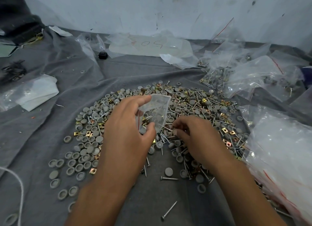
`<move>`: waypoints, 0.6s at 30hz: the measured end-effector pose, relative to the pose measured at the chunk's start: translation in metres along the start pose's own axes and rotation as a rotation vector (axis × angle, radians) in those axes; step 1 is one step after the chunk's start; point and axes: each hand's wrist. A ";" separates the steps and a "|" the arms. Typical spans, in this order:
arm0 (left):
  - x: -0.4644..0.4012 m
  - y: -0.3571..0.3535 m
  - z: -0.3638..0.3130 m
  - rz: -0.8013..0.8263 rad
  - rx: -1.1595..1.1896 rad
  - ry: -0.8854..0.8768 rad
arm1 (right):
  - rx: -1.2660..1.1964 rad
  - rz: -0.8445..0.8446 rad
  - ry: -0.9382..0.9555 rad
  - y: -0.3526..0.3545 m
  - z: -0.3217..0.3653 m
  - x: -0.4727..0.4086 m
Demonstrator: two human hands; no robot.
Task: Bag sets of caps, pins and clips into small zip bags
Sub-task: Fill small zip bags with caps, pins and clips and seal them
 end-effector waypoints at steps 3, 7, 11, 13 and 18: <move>0.000 0.000 0.000 0.004 -0.010 -0.008 | -0.313 -0.050 0.100 0.011 0.004 0.005; -0.001 -0.002 -0.003 0.023 0.002 -0.001 | -0.479 -0.286 0.309 0.019 0.016 0.016; -0.001 -0.003 -0.004 0.037 0.026 -0.005 | -0.451 -0.431 0.461 0.015 0.025 0.020; 0.000 -0.004 -0.004 0.040 0.028 -0.010 | -0.389 -0.439 0.517 0.013 0.025 0.020; 0.000 -0.004 -0.002 0.037 0.026 -0.013 | -0.404 -0.443 0.482 0.011 0.025 0.019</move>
Point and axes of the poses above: each hand's wrist, its own x-axis away from the middle knuckle, its own y-axis out of the back of the hand, z = x × y, and after that the axes turned 12 degrees about -y, right-handed
